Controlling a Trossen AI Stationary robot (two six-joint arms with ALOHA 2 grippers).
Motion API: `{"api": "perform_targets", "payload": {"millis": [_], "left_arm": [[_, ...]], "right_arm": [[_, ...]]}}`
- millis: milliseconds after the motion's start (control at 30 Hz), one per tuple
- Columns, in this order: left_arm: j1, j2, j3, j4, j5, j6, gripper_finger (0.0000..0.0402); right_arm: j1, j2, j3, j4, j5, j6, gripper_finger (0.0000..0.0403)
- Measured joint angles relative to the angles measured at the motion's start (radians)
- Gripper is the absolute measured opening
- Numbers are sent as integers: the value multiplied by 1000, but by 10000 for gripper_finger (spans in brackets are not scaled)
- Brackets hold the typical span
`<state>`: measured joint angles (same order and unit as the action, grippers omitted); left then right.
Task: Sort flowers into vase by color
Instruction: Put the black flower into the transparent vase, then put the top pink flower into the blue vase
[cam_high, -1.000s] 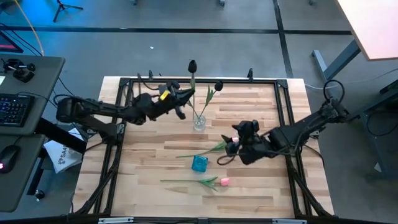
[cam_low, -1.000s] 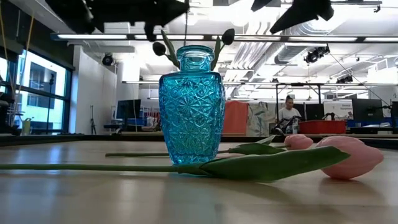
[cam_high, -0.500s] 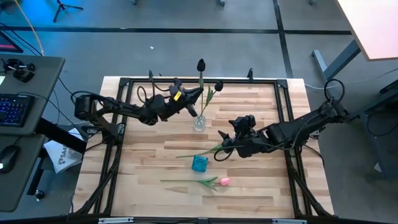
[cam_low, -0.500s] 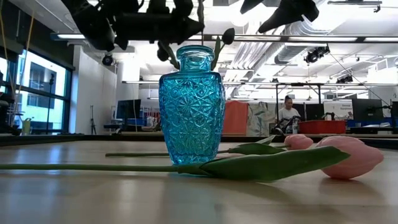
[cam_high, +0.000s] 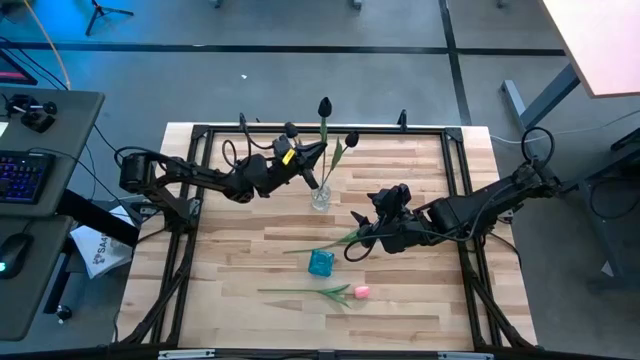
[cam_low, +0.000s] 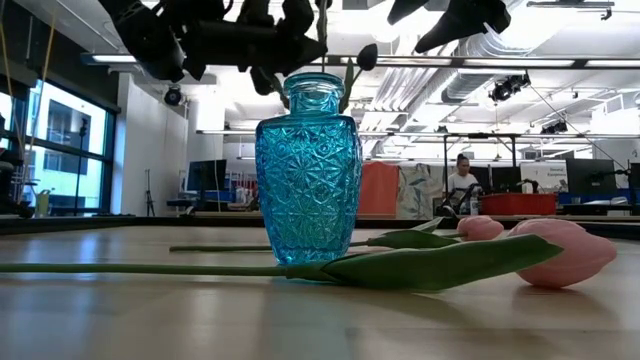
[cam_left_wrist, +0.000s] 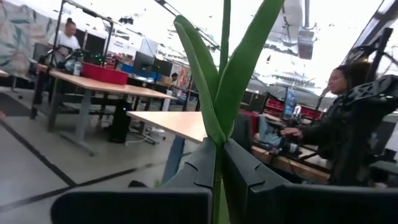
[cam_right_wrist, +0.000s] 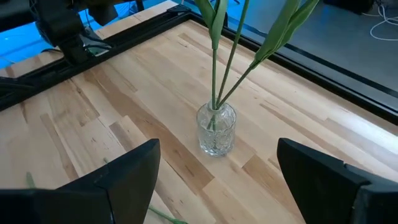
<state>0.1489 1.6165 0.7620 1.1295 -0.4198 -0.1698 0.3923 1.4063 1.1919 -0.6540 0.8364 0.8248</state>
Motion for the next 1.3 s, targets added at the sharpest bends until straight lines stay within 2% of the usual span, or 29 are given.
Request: {"api": "perform_targets", "payload": {"millis": [433,667,833,1067,1300], "left_arm": [[-8,0,0,-93,-10,16,0],[-12,-1,0,-97,57,55,10],[-29,-33,0,-203,44,137,43],[-41,-142,0,-489,49,125,114],[-77,-293,0,-709,62,69,172]], "right_arm": [[0,0,0,-3,-2,-22,318],[0,0,0,-3,-2,-22,318],[0,-6,0,-3,-25,-22,318],[0,-23,0,1,-32,-30,318],[0,-45,14,-8,-25,-60,318]]}}
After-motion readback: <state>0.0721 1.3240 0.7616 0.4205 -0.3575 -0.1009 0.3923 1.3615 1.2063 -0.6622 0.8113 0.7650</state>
